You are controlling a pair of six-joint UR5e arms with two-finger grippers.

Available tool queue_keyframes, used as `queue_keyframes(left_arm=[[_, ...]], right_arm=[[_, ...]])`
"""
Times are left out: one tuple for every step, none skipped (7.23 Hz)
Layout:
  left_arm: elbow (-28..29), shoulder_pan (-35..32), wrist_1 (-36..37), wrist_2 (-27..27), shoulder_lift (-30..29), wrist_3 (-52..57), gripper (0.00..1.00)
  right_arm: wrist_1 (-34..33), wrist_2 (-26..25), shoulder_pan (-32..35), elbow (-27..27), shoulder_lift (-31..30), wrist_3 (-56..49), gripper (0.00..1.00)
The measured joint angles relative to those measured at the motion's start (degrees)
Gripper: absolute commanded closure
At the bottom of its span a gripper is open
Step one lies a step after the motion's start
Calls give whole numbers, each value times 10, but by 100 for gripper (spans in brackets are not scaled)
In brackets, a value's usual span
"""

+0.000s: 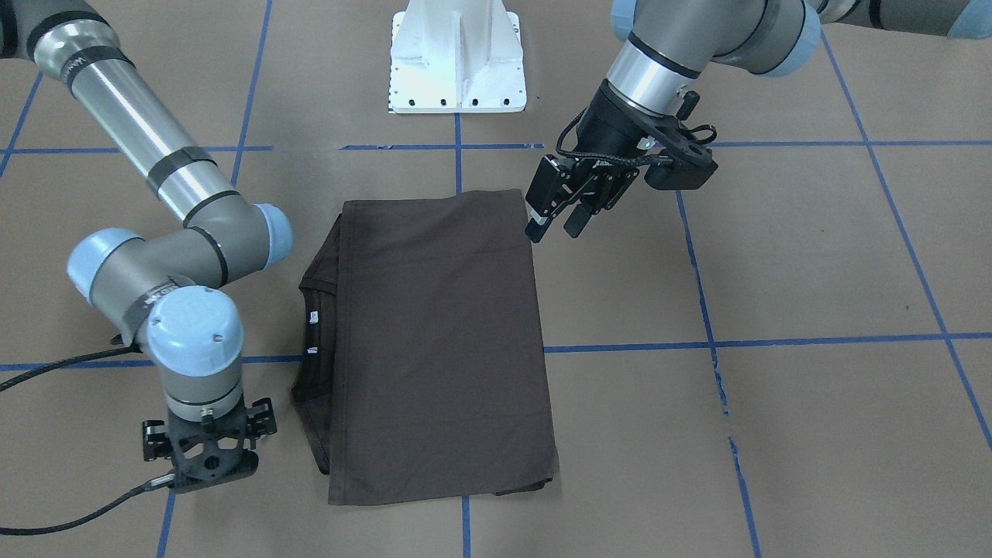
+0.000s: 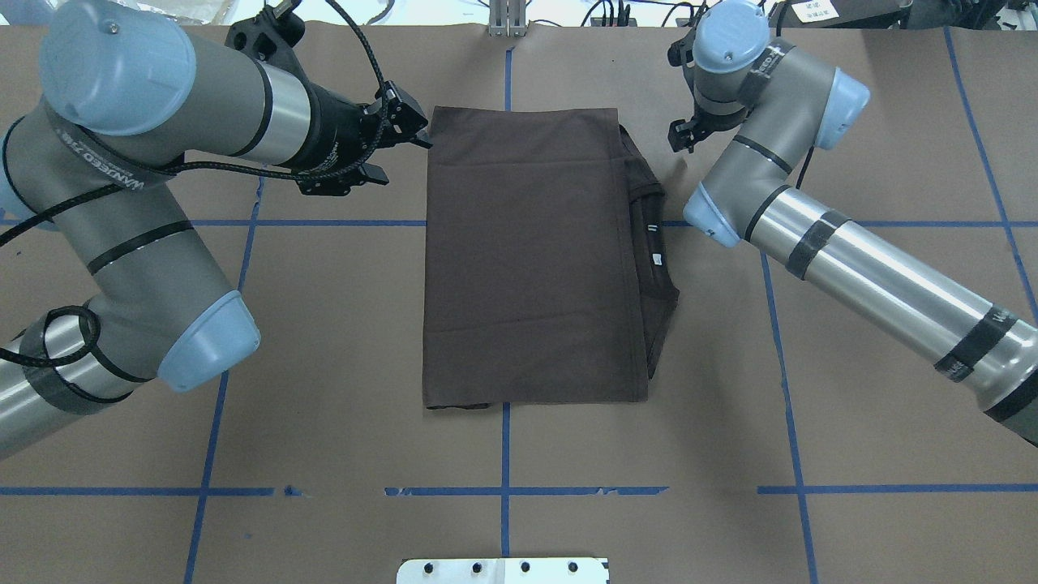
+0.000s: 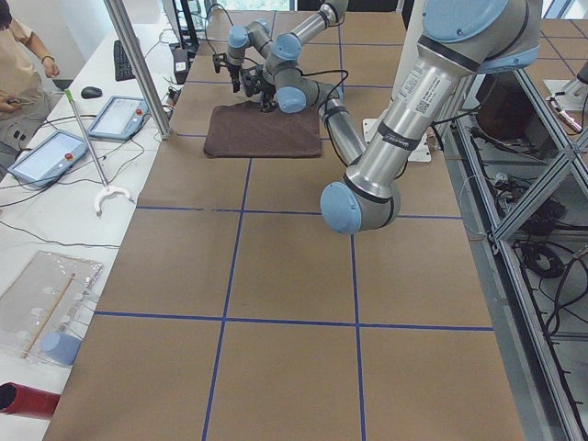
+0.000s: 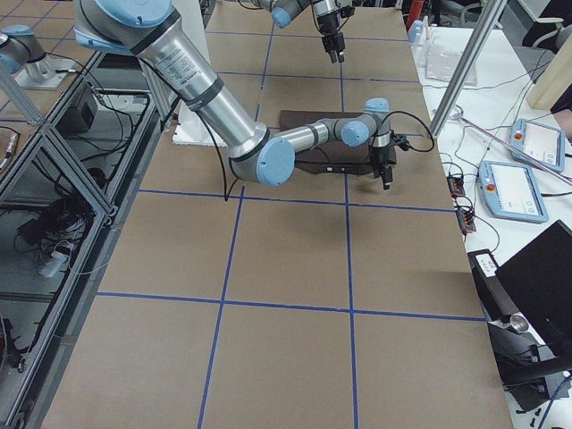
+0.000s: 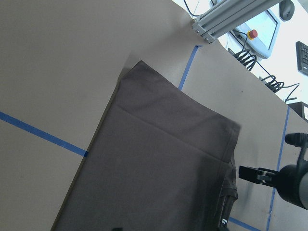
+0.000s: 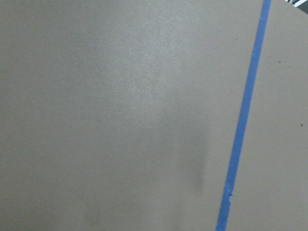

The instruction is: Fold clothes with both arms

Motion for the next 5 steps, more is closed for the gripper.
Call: queue_keyframes(left_arm=[[-9, 1, 8, 0, 1, -3, 28], [-18, 2, 18, 1, 1, -5, 28], [-24, 3, 24, 1, 1, -5, 28], [-27, 3, 26, 1, 2, -5, 29], [-33, 3, 27, 1, 7, -5, 29]], right_arm=[[-23, 21, 6, 27, 6, 4, 0], [-50, 45, 6, 68, 5, 30, 0], [-68, 64, -5, 122, -11, 75, 0], [-73, 71, -30, 190, -46, 142, 0], [-73, 70, -64, 269, -91, 231, 0]])
